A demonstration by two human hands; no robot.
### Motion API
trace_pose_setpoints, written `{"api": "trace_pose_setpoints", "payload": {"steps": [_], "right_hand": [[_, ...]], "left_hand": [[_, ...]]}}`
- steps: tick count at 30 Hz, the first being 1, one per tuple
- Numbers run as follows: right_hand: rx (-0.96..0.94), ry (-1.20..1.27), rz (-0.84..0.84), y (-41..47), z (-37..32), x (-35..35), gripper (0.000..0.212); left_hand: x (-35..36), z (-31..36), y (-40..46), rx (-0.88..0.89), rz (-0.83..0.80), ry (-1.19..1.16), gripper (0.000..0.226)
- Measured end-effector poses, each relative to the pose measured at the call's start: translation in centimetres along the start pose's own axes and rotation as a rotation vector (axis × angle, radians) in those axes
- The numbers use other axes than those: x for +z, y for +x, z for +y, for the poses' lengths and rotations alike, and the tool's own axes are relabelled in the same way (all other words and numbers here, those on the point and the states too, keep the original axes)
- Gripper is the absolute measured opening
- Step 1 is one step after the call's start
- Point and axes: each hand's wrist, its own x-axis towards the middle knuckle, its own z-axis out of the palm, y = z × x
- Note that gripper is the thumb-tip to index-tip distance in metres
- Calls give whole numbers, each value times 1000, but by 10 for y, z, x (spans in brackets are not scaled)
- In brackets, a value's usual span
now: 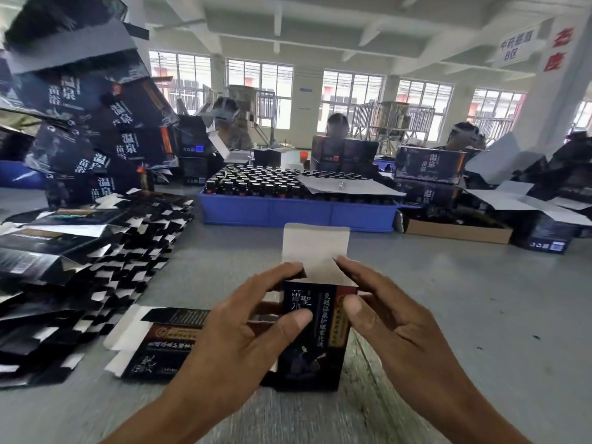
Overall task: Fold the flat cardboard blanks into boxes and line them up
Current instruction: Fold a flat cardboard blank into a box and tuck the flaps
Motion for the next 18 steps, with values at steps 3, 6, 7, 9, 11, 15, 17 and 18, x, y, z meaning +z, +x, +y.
{"api": "trace_pose_setpoints", "payload": {"steps": [3,6,7,9,11,15,17,18], "right_hand": [[-17,44,-14,-3,0,-2,38],[-25,84,-22,-4,-1,-1,33],[-29,90,-19,-4,-1,-1,33],[-49,80,3,-5,-3,0,34],[-77,83,42,-5,-6,1,32],[-75,137,107,-8,-10,0,20],[-68,142,123,-9,-11,1,23],[-63,148,130,-9,-12,1,25]], "left_hand": [[2,3,0,46,5,10,33],[4,9,2,168,105,142,25],[5,11,2,186,125,162,25],[5,14,3,210,145,190,25],[6,16,2,223,150,195,26],[7,19,0,214,153,160,26],[7,21,-1,209,152,143,25],[7,21,-1,218,151,143,25]]}}
